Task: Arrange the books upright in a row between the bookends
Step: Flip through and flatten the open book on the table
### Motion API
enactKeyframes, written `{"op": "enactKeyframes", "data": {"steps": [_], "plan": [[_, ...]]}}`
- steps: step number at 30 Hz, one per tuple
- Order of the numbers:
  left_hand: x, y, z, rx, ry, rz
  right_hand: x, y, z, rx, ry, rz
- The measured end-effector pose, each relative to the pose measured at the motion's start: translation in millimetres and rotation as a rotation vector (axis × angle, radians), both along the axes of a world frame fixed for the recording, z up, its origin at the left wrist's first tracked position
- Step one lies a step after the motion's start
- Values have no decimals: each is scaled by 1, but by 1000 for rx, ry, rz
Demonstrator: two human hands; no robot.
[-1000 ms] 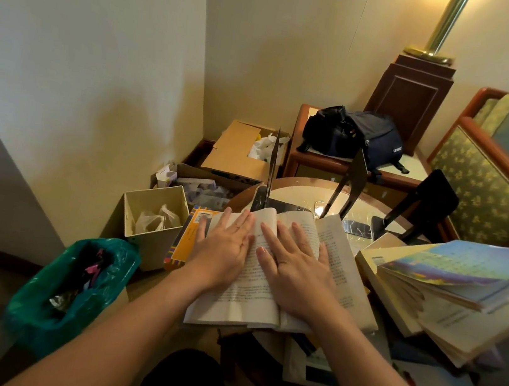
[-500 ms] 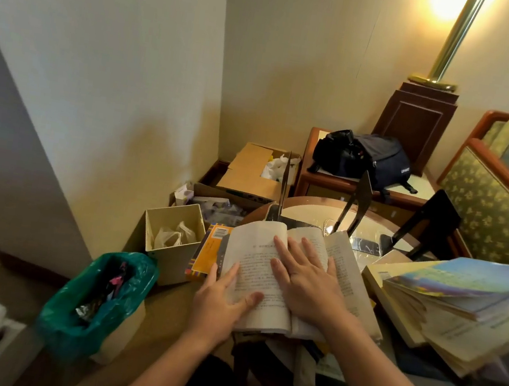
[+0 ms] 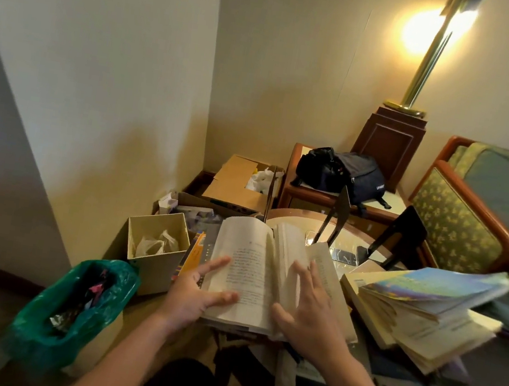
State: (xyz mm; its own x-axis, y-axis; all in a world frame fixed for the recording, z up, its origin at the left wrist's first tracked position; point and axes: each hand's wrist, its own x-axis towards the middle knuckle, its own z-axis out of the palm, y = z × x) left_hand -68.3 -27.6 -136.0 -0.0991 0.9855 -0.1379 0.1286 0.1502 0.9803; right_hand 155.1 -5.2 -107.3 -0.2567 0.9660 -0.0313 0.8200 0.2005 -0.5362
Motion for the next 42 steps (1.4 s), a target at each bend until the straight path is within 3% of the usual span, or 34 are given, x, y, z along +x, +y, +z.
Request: {"op": "enactKeyframes", "data": {"steps": [4,9,13,15,20,25,30,34,38,40,42], "plan": [[-1,2,-1,22,-44,-19,2,-14,3,25,47,-24],[0,0,0,-2,-91,-37,2,-17,15,184,300,-212],[0,2,1,-28,-190,-44,-12,-22,34,256,396,-194],[0,3,0,-15,-219,-51,-21,-25,40,253,366,-131],[6,2,6,-2,-291,1,-40,-27,33,289,42,95],[9,3,12,3,-242,113,-51,-30,21,258,-234,241],[8,2,6,56,-171,71,-59,-31,25,236,-204,316],[6,2,5,33,-237,62,-55,-27,34,389,-179,374],[6,4,3,15,-349,44,-47,-30,49,545,17,406],[5,6,2,23,-316,40,-40,-25,59,706,105,332],[4,8,1,13,-316,33,-32,-12,67,702,103,145]]}}
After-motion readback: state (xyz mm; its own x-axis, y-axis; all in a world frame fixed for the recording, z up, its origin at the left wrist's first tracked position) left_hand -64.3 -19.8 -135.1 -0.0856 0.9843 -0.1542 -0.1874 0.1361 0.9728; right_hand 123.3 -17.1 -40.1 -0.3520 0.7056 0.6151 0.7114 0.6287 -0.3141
